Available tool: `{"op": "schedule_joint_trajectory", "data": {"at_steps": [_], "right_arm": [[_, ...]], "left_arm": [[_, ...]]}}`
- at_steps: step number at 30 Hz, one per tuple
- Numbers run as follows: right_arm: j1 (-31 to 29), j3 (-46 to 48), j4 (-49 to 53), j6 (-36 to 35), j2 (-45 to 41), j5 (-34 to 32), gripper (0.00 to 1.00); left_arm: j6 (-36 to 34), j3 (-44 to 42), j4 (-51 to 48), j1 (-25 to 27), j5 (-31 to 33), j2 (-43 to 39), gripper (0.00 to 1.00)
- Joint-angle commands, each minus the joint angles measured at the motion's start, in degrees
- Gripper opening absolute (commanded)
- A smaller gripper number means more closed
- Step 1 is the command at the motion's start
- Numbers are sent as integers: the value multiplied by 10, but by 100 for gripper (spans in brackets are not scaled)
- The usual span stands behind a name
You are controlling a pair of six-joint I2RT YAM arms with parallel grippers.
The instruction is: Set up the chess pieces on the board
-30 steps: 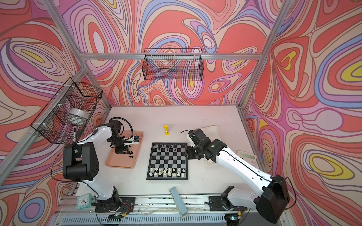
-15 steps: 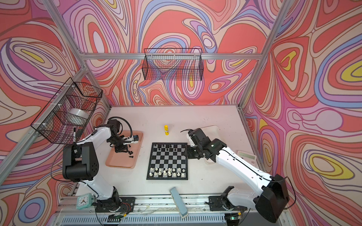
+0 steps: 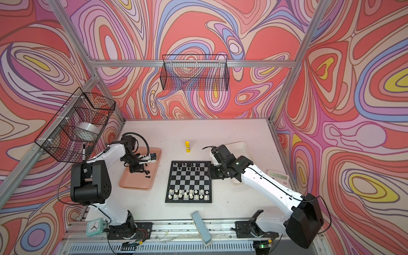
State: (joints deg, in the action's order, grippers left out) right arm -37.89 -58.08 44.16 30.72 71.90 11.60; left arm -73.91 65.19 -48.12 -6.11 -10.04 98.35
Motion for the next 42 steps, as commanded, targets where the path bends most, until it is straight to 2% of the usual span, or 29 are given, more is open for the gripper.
{"op": "schedule_joint_trajectory", "data": {"at_steps": [1,22,30,36,40,42], "right_arm": [[2,-10,-4,-3,2,-5,28],[2,-5,-9,-6,12,-8,28],[2,0,-12,-7,12,-8,28],[2,2,-14,-7,12,-8,28],[2,5,-16,-7,12,-7,28],[2,6,-17,-7,13,-6,28]], "left_arm": [[-18,0,-8,-2,-10,8,31],[-17,5,-5,15,1,26,27],[-21,-1,0,15,12,20,10],[-20,-3,1,15,9,11,8],[-18,-6,5,15,14,7,0],[-17,-9,6,15,18,4,0]]}}
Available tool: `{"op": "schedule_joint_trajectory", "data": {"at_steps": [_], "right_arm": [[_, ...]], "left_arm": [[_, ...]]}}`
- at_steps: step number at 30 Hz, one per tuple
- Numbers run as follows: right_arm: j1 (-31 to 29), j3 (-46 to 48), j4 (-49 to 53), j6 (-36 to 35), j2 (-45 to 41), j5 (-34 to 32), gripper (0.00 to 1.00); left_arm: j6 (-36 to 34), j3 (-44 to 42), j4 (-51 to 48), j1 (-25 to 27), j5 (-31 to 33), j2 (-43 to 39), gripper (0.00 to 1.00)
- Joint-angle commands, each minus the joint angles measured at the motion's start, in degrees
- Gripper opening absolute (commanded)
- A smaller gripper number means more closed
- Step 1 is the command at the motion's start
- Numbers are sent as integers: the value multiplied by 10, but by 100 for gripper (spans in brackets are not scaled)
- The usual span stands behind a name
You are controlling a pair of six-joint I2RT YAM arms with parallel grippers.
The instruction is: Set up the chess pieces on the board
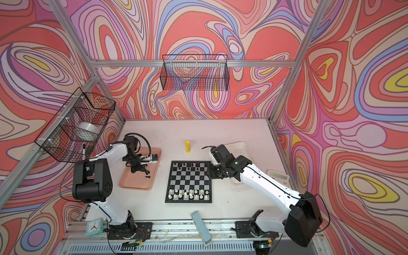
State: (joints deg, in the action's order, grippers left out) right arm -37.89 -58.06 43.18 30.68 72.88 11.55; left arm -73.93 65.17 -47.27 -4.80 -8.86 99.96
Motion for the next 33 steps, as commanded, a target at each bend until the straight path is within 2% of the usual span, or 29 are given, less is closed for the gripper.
{"op": "schedule_joint_trajectory", "data": {"at_steps": [1,8,22,28,33], "right_arm": [[2,6,-8,-6,3,-6,28],[2,7,-14,-10,7,-4,28],[2,16,-37,-15,12,3,28],[2,18,-35,-16,13,-1,28],[3,23,-27,-14,1,-13,28]], "left_arm": [[-16,-10,-3,2,8,-14,0],[-2,4,-16,-2,16,-20,0],[91,145,-150,2,-16,-24,0],[116,157,-171,58,-13,-54,0],[162,196,-181,134,-25,-60,0]]}}
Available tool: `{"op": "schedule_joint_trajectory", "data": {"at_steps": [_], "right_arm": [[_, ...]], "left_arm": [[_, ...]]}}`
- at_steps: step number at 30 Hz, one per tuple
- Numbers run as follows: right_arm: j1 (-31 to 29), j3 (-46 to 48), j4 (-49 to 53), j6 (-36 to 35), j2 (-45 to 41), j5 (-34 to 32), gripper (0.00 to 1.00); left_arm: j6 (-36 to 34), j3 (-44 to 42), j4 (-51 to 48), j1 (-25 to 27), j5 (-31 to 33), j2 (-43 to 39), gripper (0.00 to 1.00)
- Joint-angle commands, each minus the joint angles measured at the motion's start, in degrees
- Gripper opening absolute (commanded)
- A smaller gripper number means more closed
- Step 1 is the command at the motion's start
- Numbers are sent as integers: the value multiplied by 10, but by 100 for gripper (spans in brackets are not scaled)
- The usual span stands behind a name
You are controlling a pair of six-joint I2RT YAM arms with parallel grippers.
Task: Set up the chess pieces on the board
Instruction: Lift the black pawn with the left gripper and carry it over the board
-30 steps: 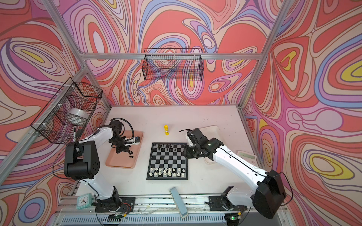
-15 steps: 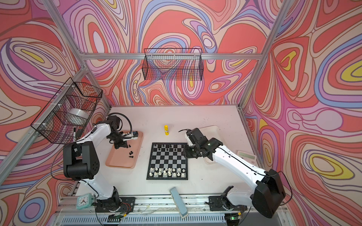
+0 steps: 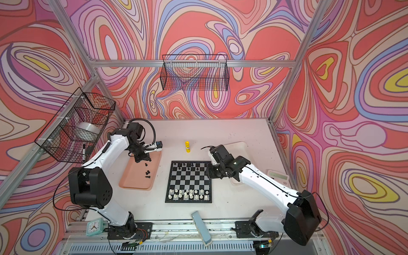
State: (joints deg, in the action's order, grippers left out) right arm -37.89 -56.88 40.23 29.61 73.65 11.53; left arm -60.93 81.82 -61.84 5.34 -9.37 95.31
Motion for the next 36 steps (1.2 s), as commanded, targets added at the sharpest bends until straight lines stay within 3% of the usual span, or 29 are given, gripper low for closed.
{"op": "schedule_joint_trajectory", "data": {"at_steps": [1,11,16,36], "right_arm": [[4,12,7,-3,-9,-20,28],[16,28,37,3,-45,-34,28],[17,33,48,4,-64,-38,28],[18,56,74,13,-112,-46,28]], "left_arm": [[43,42,-38,48,-24,-11,0],[121,170,-33,217,-24,76,0],[141,214,-10,272,-13,135,0],[177,314,23,348,-11,290,0]]}}
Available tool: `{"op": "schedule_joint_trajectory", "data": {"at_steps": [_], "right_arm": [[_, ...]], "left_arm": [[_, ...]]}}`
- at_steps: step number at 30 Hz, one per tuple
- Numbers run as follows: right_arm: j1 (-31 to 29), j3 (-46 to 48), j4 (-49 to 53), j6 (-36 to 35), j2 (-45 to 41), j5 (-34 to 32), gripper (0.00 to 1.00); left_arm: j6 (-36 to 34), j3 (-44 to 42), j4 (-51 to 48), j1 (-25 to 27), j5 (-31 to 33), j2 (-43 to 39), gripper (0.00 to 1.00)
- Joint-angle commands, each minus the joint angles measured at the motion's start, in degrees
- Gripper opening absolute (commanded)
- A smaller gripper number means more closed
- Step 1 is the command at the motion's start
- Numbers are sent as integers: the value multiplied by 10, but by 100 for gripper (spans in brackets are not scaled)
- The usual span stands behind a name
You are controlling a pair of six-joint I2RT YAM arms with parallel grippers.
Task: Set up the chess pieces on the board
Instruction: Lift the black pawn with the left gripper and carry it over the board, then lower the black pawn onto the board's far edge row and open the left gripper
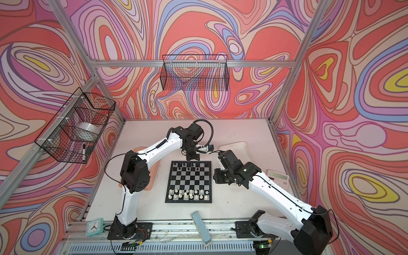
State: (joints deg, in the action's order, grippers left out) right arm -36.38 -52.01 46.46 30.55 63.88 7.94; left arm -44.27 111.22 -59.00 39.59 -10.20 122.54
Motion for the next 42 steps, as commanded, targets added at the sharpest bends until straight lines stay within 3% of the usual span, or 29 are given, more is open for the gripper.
{"op": "schedule_joint_trajectory", "data": {"at_steps": [1,21,42], "right_arm": [[3,8,13,4,-17,-10,28],[3,29,24,9,-54,-17,28],[3,34,21,10,-59,-16,28]], "left_arm": [[12,24,-4,8,-5,21,0],[17,25,7,25,10,75,0],[16,-8,16,28,17,72,0]]}}
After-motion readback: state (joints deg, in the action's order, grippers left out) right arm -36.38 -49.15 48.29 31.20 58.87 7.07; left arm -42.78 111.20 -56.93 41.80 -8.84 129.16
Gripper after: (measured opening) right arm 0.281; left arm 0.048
